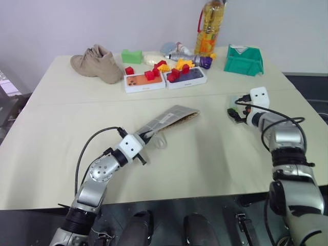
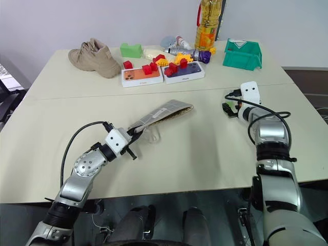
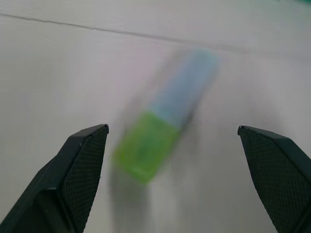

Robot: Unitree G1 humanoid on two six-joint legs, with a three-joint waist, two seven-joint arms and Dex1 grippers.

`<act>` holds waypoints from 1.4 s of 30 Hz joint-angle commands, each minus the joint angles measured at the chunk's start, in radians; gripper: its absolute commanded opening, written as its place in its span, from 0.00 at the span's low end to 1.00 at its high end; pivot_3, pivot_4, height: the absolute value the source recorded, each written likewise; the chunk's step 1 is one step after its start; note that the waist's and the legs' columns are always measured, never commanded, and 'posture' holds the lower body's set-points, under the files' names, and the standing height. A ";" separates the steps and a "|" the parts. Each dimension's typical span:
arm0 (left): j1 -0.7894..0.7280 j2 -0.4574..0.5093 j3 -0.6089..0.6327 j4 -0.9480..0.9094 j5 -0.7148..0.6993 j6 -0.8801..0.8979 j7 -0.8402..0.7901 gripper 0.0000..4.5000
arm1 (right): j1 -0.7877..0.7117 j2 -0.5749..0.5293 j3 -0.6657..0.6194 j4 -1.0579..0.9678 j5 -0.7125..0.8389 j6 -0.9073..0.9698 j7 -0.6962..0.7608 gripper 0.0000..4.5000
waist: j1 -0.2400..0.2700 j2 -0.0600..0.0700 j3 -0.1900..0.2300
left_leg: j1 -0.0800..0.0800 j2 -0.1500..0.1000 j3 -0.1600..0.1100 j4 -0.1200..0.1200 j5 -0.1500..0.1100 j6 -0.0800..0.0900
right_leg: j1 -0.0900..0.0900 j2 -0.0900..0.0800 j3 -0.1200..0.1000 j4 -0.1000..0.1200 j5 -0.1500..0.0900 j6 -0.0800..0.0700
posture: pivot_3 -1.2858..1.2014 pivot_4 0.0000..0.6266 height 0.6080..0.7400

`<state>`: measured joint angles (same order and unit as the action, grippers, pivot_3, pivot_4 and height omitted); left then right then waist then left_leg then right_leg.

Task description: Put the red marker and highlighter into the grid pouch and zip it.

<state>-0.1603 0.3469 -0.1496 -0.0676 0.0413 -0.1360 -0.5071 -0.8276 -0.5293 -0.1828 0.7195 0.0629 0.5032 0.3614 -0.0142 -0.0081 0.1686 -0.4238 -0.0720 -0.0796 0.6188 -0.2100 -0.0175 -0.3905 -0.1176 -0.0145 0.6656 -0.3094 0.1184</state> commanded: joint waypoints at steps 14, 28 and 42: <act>-0.010 -0.009 0.030 -0.018 -0.011 0.011 0.036 0.00 | -0.044 -0.025 0.096 0.003 -0.028 -0.176 0.088 0.21 | -0.003 0.000 0.000 | 0.000 0.000 0.000 0.000 0.000 0.000 | 0.000 0.000 0.000 0.000 0.000 0.000 | 0.52 0.24 0.99; -0.044 0.012 0.048 0.020 -0.029 -0.001 0.027 0.00 | 0.341 -0.293 0.168 -0.806 0.205 -0.089 0.637 0.21 | 0.003 0.000 0.000 | -0.001 0.000 -0.001 0.005 -0.001 0.002 | 0.001 0.001 0.000 0.000 0.000 0.001 | 0.52 0.24 0.99; -0.020 0.015 0.021 -0.018 -0.041 -0.018 -0.011 0.00 | 0.317 -0.260 0.233 -0.754 0.144 -0.093 0.626 0.21 | 0.004 0.000 0.000 | -0.001 0.000 -0.001 0.006 -0.001 0.002 | 0.001 0.000 0.000 0.000 0.000 0.001 | 0.52 0.24 0.99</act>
<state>-0.1888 0.3550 -0.1275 -0.0428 0.0102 -0.1265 -0.5095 -0.4810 -0.7923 0.0578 -0.0219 0.2085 0.4259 0.9848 -0.0098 -0.0079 0.1687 -0.4253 -0.0719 -0.0807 0.6249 -0.2114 -0.0152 -0.3892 -0.1177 -0.0148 0.6657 -0.3097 0.1192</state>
